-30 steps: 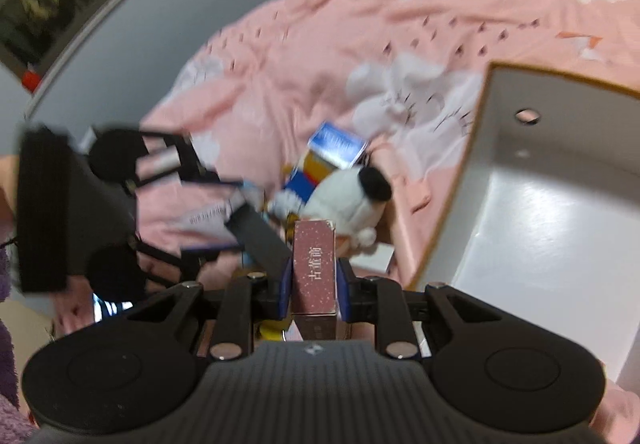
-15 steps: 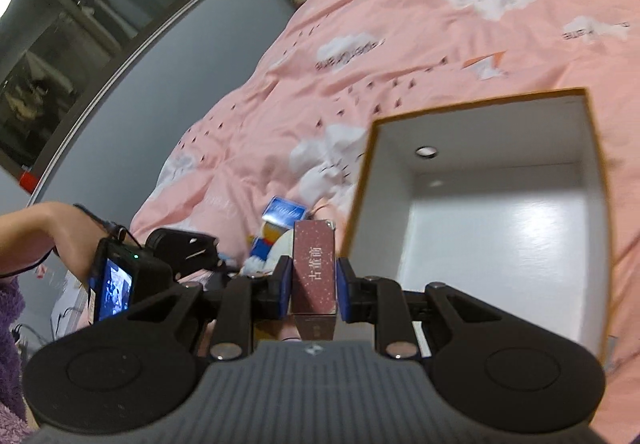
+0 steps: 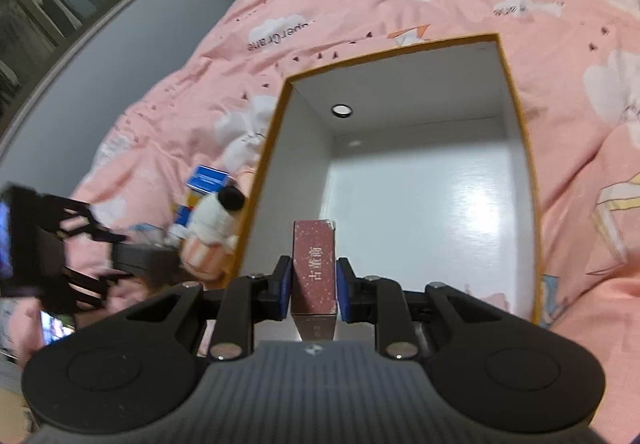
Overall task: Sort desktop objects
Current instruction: 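Grasp the black box with the left gripper while the right gripper carries the maroon box over, then release the maroon box into the orange box while the left gripper carries the black box over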
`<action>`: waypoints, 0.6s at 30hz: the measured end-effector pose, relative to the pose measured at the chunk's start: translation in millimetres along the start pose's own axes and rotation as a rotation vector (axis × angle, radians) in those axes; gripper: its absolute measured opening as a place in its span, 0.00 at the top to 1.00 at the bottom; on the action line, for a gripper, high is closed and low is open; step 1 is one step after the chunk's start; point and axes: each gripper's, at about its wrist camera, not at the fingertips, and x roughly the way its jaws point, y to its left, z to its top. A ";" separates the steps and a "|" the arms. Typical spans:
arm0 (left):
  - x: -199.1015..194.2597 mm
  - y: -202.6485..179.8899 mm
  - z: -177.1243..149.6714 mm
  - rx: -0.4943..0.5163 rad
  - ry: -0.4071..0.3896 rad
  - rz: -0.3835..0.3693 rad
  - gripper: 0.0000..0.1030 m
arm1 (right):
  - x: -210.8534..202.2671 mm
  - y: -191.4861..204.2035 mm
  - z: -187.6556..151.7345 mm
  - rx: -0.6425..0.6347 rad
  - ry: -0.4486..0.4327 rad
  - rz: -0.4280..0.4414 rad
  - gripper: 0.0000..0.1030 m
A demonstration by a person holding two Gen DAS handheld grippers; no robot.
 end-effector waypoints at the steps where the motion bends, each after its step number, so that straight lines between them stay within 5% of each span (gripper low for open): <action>1: -3.8 4.1 -3.4 -0.061 -0.010 -0.008 0.56 | 0.0 -0.8 -2.1 0.001 0.000 -0.007 0.76; 10: -70.7 45.8 -28.1 -0.741 -0.298 -0.163 0.63 | -6.6 5.5 -25.5 -0.056 0.005 -0.117 0.76; 18: -130.2 21.2 -1.4 -0.845 -0.630 -0.274 0.63 | 0.4 13.3 -44.0 -0.084 0.042 -0.211 0.77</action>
